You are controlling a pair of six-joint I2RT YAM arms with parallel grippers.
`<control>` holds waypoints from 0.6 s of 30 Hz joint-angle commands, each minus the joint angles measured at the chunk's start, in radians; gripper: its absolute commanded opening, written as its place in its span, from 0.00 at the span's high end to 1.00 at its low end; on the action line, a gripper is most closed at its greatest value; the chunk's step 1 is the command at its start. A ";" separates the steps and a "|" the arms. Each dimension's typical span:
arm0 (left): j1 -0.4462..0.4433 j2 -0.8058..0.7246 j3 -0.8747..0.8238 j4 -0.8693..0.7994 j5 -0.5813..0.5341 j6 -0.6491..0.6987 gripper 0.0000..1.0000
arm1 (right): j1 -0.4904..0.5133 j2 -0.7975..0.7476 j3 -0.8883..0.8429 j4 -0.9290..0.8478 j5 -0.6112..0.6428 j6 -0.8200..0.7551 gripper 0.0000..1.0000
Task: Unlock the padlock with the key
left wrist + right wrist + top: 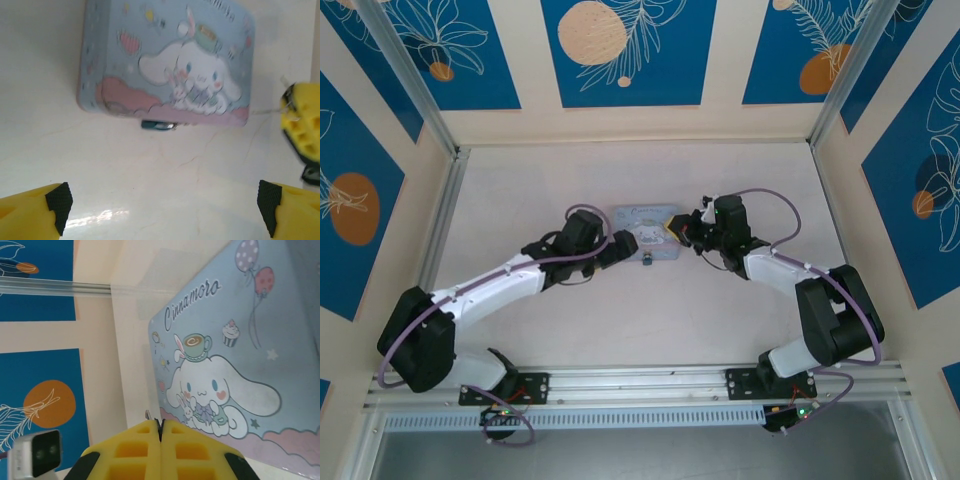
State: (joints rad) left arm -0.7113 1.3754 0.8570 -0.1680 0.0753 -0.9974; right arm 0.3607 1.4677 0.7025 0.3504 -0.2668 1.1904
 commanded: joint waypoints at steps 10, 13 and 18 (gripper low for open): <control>-0.040 0.194 -0.079 0.459 0.195 0.227 0.09 | -0.002 -0.025 -0.045 -0.001 0.010 -0.044 1.00; -0.041 0.264 -0.057 0.499 0.201 0.231 0.11 | -0.002 -0.032 -0.056 0.000 0.014 -0.040 1.00; -0.042 0.322 -0.032 0.526 0.177 0.247 0.12 | 0.002 -0.050 -0.083 0.009 0.020 -0.035 1.00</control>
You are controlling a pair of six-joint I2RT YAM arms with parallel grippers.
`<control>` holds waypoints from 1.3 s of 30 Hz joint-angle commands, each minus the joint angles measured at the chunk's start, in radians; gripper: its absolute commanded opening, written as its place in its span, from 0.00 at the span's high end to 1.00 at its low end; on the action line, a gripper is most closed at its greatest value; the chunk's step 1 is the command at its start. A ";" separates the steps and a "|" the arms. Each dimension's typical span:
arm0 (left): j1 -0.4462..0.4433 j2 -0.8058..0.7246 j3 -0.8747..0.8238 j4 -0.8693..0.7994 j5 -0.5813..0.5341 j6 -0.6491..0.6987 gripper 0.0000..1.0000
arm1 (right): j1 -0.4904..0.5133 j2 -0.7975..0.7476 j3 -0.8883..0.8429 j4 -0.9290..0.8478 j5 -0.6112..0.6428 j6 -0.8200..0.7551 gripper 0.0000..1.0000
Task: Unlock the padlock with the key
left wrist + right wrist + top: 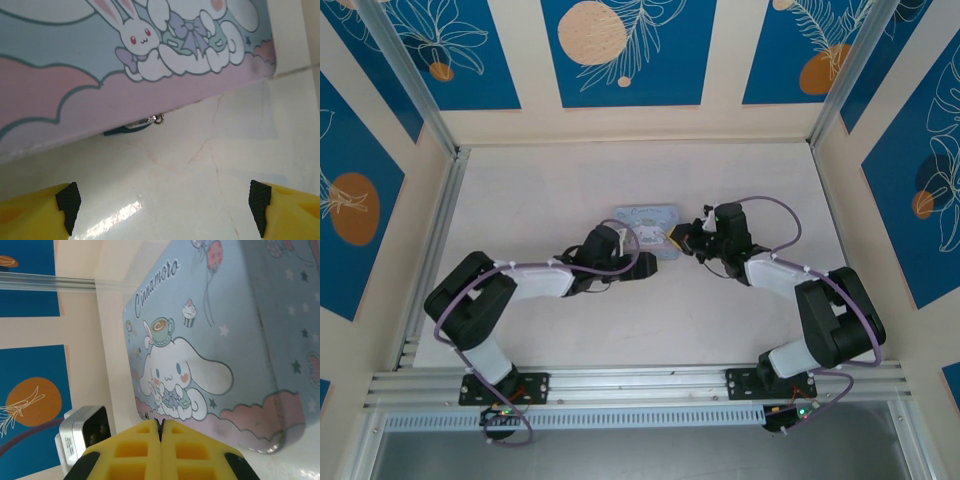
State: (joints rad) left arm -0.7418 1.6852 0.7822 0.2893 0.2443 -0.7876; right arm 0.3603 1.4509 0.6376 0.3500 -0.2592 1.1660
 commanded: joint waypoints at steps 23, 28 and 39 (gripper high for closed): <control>-0.004 0.081 0.092 0.017 -0.105 0.188 0.13 | -0.024 0.169 0.032 0.115 0.054 -0.019 1.00; -0.004 0.109 0.102 -0.012 -0.136 0.266 0.13 | -0.026 0.177 0.033 0.118 0.052 -0.018 1.00; -0.005 0.224 0.179 0.022 -0.148 0.352 0.18 | -0.027 0.180 0.036 0.111 0.052 -0.015 1.00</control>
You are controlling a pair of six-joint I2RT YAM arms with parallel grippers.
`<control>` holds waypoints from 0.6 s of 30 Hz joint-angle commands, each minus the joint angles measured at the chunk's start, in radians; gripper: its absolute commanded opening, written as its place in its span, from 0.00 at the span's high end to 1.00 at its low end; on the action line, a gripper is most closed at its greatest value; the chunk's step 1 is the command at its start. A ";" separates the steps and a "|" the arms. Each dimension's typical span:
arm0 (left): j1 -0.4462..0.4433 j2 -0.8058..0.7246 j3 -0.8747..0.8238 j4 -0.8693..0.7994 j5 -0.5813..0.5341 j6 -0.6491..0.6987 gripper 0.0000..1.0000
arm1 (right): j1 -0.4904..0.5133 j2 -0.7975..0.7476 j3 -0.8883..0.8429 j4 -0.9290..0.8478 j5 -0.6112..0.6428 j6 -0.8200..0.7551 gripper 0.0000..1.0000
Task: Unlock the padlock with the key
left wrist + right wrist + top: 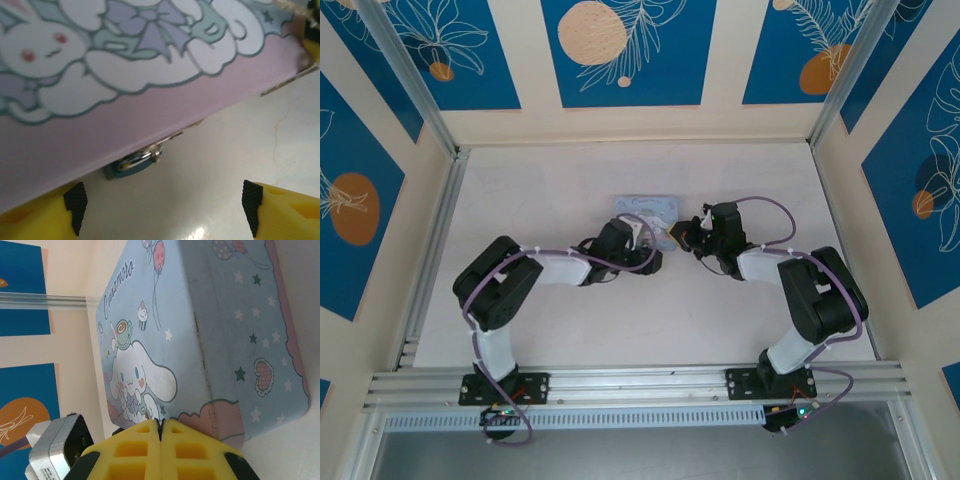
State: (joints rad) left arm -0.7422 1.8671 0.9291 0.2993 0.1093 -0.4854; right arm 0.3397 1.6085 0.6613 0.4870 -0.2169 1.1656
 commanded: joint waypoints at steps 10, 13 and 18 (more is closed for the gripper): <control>-0.015 0.087 0.082 0.095 0.041 0.013 0.21 | -0.006 0.024 0.019 -0.044 0.008 -0.024 1.00; -0.014 0.075 0.066 0.156 0.068 -0.043 0.21 | -0.006 0.025 0.022 -0.048 0.008 -0.024 1.00; -0.014 0.072 0.036 0.243 0.076 -0.136 0.21 | -0.005 0.031 0.027 -0.048 0.008 -0.024 1.00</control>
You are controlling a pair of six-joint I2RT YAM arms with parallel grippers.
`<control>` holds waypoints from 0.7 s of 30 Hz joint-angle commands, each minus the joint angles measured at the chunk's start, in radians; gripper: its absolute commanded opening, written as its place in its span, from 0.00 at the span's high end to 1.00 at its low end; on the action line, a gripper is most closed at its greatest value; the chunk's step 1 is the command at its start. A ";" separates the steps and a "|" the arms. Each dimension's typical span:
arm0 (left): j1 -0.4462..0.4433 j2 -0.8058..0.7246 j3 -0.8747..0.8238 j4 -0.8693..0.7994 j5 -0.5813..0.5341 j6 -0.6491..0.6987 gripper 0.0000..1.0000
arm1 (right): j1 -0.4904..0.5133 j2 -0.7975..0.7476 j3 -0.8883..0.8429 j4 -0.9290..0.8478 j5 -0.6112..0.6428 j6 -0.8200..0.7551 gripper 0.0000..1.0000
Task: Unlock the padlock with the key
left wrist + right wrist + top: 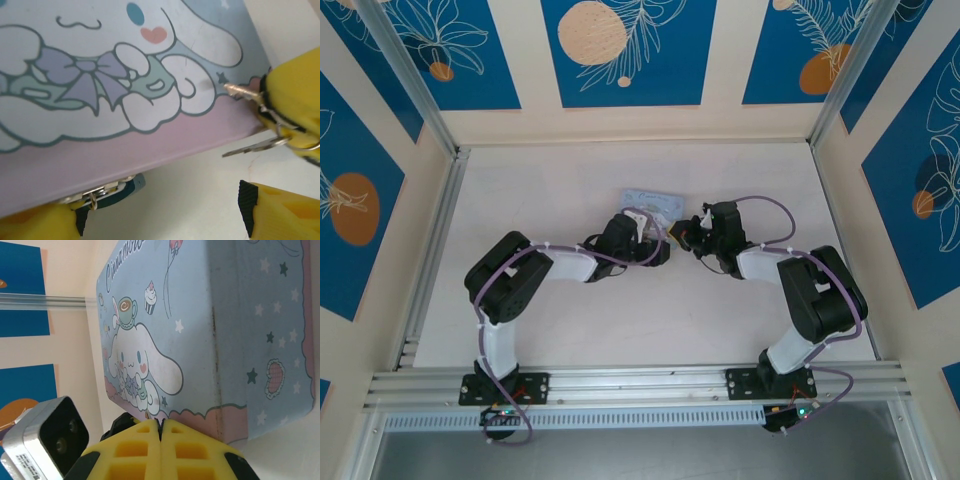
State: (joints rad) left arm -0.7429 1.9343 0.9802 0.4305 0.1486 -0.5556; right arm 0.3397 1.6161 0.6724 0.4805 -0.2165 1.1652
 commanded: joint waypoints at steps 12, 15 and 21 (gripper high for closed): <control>-0.010 0.088 -0.073 0.313 0.033 -0.275 0.22 | -0.004 0.025 0.011 -0.036 0.007 -0.021 1.00; -0.011 0.102 -0.091 0.369 0.025 -0.327 0.22 | -0.005 0.025 0.011 -0.034 0.009 -0.020 1.00; -0.011 0.088 -0.162 0.499 -0.012 -0.433 0.23 | -0.007 0.025 0.012 -0.034 0.008 -0.021 1.00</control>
State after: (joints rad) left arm -0.7418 2.0003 0.8597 0.8364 0.1360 -0.8967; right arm 0.3378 1.6207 0.6735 0.4866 -0.2161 1.1652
